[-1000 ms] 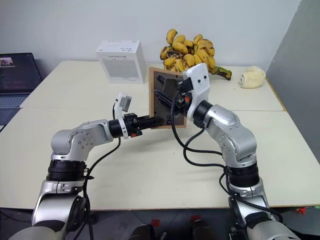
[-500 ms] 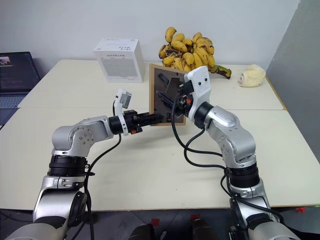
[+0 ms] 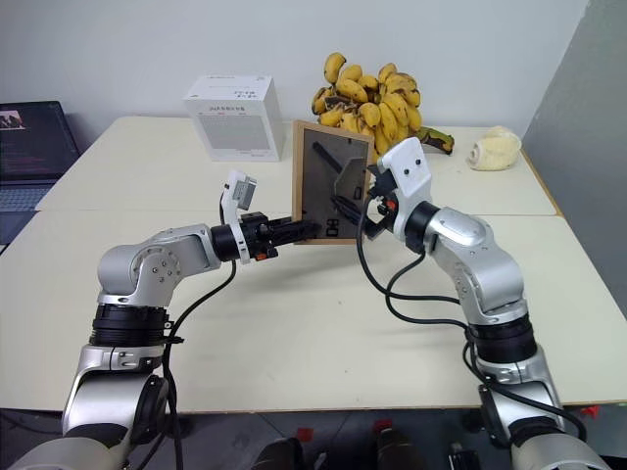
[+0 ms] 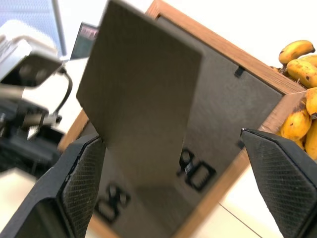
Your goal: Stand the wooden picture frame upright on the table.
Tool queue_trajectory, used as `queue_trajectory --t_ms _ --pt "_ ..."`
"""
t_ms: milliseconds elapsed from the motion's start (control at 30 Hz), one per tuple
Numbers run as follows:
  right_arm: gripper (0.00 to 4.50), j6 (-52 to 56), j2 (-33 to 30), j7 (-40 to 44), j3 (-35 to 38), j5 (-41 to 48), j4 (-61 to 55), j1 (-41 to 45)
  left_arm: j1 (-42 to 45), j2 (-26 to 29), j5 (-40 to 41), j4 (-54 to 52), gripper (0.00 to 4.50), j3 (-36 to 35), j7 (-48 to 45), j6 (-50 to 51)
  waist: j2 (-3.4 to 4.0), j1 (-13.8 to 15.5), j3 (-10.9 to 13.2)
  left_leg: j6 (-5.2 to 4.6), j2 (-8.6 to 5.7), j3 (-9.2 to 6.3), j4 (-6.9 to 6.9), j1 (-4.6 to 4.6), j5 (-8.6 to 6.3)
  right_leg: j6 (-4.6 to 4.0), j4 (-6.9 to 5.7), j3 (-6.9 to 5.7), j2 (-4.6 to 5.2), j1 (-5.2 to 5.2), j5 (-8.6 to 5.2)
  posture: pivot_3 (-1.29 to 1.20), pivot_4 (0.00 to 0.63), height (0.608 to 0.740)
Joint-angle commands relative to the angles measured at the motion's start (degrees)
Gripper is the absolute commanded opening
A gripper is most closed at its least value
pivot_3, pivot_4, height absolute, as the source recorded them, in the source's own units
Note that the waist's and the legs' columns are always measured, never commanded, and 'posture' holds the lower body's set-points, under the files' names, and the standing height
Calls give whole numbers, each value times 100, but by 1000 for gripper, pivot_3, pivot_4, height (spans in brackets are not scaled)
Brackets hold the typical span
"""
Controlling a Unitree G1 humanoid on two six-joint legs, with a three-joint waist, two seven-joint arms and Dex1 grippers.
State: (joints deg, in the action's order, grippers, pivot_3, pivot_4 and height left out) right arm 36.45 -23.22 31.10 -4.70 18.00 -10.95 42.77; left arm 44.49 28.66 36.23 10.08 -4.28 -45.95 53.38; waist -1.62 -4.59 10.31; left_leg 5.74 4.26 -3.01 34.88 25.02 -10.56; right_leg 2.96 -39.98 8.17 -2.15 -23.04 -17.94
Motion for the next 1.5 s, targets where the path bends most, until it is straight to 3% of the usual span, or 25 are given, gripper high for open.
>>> queue_trajectory --t_ms 33,167,367,467,600,867,1067,1500 --pt "4489 -544 -619 397 73 -320 -185 -312 73 250 48 -55 1270 -220 -46 124 0 1 0 0 0 0 0 0 0 0 0 0 0 0 0 0 150 740" --pt "4489 -1894 -1208 612 -199 -1100 393 -867 -184 683 263 -563 1270 -189 -182 711 -1 -3 0 -1 -1 2 0 0 -1 3 5 2 0 0 -2 0 150 740" --pt "4489 -4904 -1561 -119 -722 -2779 2006 -980 -347 820 1199 -1247 1270 -945 263 2488 -4 -16 4 -1 -1 10 4 0 0 4 0 9 0 -4 -2 0 150 740" --pt "4489 -6586 -1715 -1234 -1052 -4045 2809 -712 -473 769 1964 -1541 1270 -1546 666 3723 -4 -29 4 0 -1 10 5 -1 0 4 -3 10 0 -4 -2 0 150 740" --pt "4489 -7843 -1750 -3049 -1351 -5592 3408 -336 -973 1034 3393 -1649 1270 -1694 1454 3912 -4 -45 3 0 0 12 6 -6 0 3 -8 15 1 -5 -1 0 150 740" --pt "4489 -8226 -1445 -6093 -1938 -7844 3636 230 -1044 1265 5571 -1091 1270 -1599 3398 3740 -9 26 3 13 -14 5 20 -15 8 2 -47 17 13 -6 0 0 150 740" --pt "4489 -8198 -1187 -7068 -2436 -8452 4124 513 -1070 2013 7410 -963 1270 -715 4472 2857 -14 46 3 20 -41 -2 20 -16 13 1 -68 19 36 -8 -1 0 150 740" --pt "4489 -8345 -1238 -7857 -3042 -8738 4961 1198 -983 2919 7677 -1046 1270 110 3773 2698 -17 40 4 16 -54 -8 24 -18 15 -1 -81 16 43 -8 -3 0 150 740"
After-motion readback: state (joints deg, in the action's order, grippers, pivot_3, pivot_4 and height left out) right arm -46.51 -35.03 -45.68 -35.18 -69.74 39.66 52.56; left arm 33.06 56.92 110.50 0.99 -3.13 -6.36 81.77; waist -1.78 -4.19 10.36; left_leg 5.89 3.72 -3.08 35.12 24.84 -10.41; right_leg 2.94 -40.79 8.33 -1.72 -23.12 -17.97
